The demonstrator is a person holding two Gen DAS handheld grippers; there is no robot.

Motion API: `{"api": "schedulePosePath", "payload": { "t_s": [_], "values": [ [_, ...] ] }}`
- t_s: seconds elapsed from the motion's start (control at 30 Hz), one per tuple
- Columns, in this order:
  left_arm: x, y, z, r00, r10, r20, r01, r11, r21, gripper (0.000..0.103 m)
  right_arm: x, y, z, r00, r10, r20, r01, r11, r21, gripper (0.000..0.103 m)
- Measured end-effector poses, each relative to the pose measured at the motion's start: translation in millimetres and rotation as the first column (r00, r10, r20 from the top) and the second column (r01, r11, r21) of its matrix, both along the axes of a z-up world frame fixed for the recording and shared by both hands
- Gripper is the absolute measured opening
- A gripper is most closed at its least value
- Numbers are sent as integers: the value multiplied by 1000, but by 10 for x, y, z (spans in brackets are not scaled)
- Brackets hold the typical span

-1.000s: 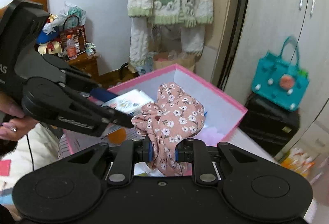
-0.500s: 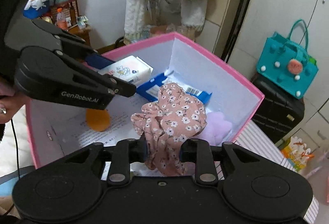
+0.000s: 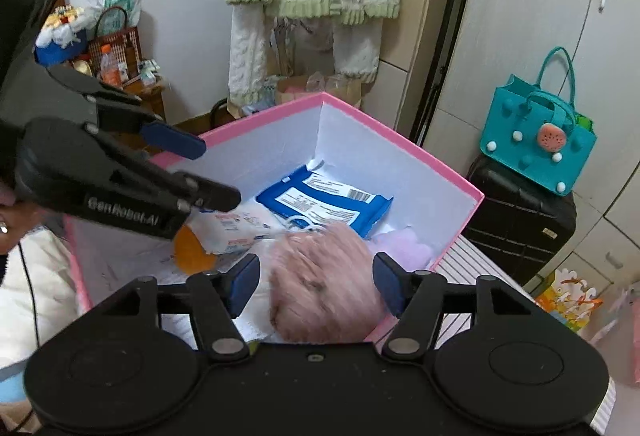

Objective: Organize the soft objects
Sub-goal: 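Open the left tool to drop the tissue packet while the right tool releases the cloth, then move both tools back over the table toward the white panda plush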

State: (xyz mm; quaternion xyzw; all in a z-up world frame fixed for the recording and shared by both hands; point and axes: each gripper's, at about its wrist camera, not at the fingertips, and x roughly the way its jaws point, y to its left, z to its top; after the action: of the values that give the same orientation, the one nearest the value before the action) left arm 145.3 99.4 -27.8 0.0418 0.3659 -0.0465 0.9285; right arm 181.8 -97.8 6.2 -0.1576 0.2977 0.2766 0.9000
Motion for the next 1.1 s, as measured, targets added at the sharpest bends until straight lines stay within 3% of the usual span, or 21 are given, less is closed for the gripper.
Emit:
{"api": "schedulePosePath", "payload": {
  "t_s": [0.17, 0.47, 0.77, 0.9, 1.1],
  "values": [
    [-107, 1, 125, 998, -26, -49, 25, 1000, -19, 55, -241, -98, 170, 1000, 17, 3, -17, 999, 34, 68],
    [-575, -54, 444, 997, -71, 15, 71, 997, 13, 59, -750, -191, 244, 997, 66, -27, -64, 996, 62, 68],
    [-1042, -213, 694, 992, -125, 24, 123, 989, 86, 60, -1262, -326, 356, 996, 79, 44, -83, 992, 98, 68],
    [-1234, -305, 740, 988, -153, 33, 150, 984, 92, 63, -1456, -444, 374, 995, 73, 69, -81, 990, 117, 70],
    [-1385, -443, 676, 982, -188, -16, 188, 978, 89, 64, -1686, -616, 269, 996, 57, 65, -65, 989, 133, 70]
  ]
}}
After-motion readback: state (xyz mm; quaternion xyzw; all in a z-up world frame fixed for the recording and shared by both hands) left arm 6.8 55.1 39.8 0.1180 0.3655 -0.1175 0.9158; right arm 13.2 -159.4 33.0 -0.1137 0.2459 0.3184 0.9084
